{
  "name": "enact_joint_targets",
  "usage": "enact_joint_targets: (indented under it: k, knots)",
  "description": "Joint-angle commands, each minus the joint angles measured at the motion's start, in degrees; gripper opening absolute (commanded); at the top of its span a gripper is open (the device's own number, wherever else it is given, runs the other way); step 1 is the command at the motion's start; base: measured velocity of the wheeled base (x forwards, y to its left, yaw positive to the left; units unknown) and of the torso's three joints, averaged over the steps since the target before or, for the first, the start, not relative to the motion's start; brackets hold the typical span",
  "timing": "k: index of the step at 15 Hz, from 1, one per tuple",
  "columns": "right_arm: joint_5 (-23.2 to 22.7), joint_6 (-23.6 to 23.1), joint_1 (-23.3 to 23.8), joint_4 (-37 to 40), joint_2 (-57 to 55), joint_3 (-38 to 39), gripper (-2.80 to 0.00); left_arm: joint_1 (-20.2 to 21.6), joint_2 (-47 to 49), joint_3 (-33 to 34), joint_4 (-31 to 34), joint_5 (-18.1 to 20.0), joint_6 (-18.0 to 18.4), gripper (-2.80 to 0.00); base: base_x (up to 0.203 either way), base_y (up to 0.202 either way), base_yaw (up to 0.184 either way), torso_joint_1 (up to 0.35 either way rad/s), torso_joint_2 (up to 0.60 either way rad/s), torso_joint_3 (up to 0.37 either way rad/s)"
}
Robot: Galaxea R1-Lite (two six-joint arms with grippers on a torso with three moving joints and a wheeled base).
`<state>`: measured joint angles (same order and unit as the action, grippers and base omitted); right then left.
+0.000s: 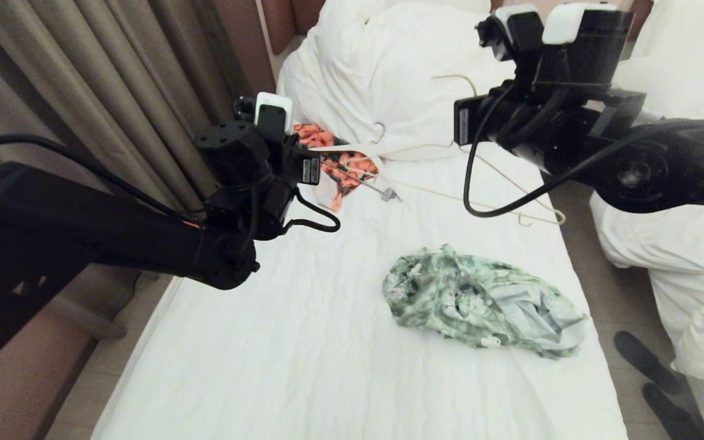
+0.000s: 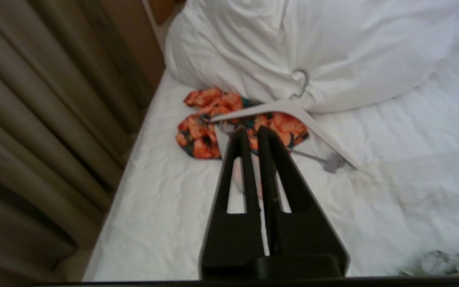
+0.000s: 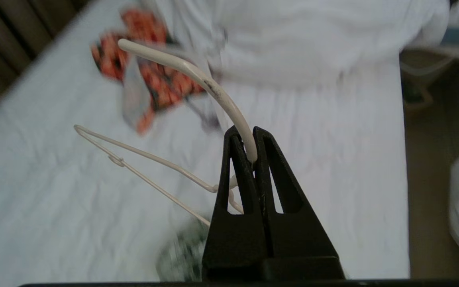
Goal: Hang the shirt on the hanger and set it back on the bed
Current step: Place the hanger on the bed
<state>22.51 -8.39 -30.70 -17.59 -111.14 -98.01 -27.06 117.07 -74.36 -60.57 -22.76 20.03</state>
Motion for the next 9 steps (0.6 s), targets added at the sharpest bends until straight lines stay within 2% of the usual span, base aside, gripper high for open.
enact_joint_targets:
  k: [1,3,5,7,9]
  knots:
    - [0.86,-0.03,0.13,1.41,0.81,4.49,-2.8,0.63,-1.25,-0.17,-0.34,-0.09,-0.18,-2.8,0.0,0.0,0.0,0.0,0.0,0.0]
    - [4.28,1.28,1.11,10.46,1.34,9.13,-2.8,0.78,-1.41,-0.52,-0.34,-0.09,-0.43,-2.8,0.0,0.0,0.0,0.0,0.0,0.0]
    - [4.86,5.31,2.85,19.54,1.35,10.06,-2.8,0.78,-1.5,-0.52,-0.34,-0.09,-0.43,-2.8,0.0,0.0,0.0,0.0,0.0,0.0]
    - [2.97,11.52,5.74,27.48,-0.66,10.21,-2.8,0.96,-1.5,-0.52,-0.34,-0.09,-0.43,-2.8,0.0,0.0,0.0,0.0,0.0,0.0]
    - [-1.04,13.82,8.84,28.51,-3.21,12.07,-2.8,0.96,-1.5,-0.52,-0.34,-0.09,-0.43,-2.8,0.0,0.0,0.0,0.0,0.0,0.0]
